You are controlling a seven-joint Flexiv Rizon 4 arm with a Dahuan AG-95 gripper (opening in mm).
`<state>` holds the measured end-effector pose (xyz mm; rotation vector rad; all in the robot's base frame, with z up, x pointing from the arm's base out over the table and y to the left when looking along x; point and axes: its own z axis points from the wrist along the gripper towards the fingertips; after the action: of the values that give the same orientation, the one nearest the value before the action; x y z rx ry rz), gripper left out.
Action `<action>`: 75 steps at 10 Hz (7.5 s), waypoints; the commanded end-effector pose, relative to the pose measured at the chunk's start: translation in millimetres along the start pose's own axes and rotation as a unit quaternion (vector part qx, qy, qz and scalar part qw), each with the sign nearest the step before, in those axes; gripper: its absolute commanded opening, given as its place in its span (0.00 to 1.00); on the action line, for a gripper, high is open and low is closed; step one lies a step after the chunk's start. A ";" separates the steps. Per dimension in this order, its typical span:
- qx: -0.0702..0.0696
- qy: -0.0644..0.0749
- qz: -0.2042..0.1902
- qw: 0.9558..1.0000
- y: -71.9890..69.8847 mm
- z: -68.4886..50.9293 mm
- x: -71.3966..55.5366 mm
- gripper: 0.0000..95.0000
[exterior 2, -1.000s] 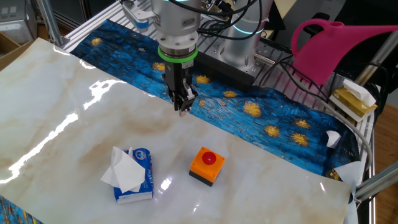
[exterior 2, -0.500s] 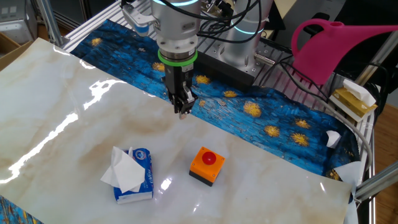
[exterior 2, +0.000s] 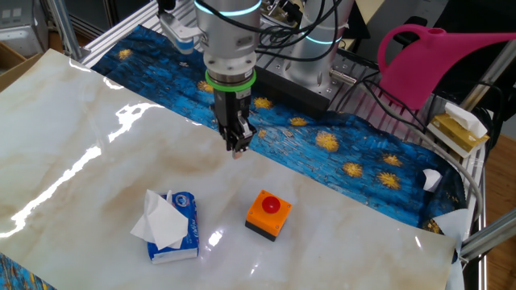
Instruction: Pull out a napkin
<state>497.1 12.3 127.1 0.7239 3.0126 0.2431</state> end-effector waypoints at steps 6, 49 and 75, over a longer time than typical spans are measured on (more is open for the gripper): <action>-0.003 -0.001 0.006 1.000 0.8 17.1 -1.6 0.20; 0.013 -0.041 -0.022 0.999 -6.4 -0.7 -123.6 1.00; -0.009 -0.055 -0.054 0.997 -11.4 29.5 -147.4 0.60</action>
<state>626.0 -60.6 95.4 0.5520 2.9277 0.2200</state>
